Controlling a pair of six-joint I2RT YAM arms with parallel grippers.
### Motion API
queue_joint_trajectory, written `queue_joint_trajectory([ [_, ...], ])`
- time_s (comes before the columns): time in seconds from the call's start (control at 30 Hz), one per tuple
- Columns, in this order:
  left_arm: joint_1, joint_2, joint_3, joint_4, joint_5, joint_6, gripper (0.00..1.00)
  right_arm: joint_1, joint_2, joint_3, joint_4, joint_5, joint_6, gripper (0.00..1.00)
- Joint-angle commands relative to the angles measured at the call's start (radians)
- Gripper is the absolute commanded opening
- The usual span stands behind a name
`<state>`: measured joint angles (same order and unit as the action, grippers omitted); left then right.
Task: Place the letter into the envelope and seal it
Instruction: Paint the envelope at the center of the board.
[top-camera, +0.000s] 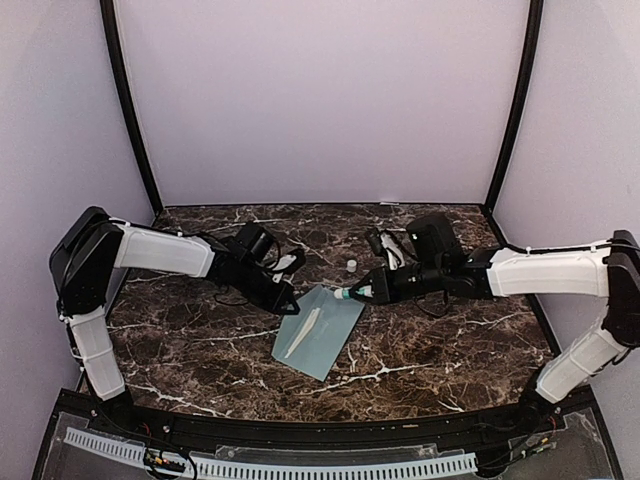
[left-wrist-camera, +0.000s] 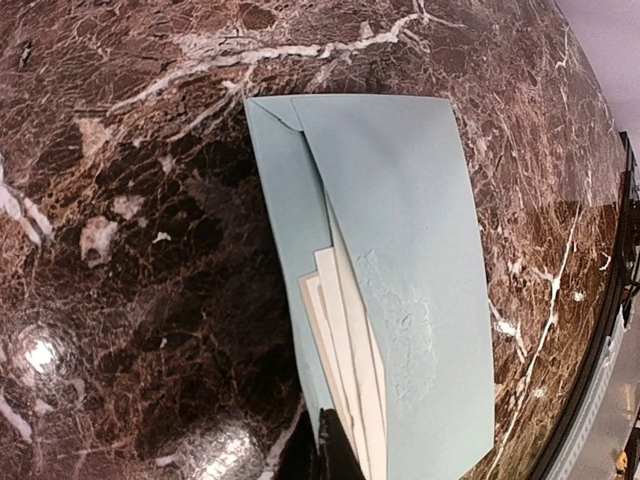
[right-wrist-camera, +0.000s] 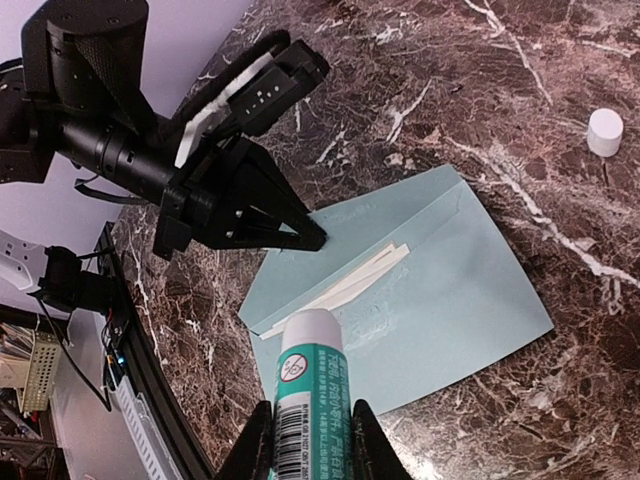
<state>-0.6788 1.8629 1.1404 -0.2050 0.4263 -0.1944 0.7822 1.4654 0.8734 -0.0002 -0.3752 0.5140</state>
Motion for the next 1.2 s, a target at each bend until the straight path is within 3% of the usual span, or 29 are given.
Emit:
queue_joint_trajectory([
  [0.0, -0.001, 0.009, 0.017, -0.032, 0.016, 0.016, 0.00, 0.030, 0.038, 0.024, 0.034, -0.023, 0.041, 0.05],
  [0.33, -0.010, 0.032, 0.027, -0.025, 0.035, 0.000, 0.00, 0.077, 0.134, 0.058, 0.051, 0.011, 0.086, 0.04],
  [1.17, -0.011, 0.042, 0.038, -0.025, 0.032, 0.003, 0.00, 0.085, 0.358, 0.230, -0.125, 0.075, 0.042, 0.01],
])
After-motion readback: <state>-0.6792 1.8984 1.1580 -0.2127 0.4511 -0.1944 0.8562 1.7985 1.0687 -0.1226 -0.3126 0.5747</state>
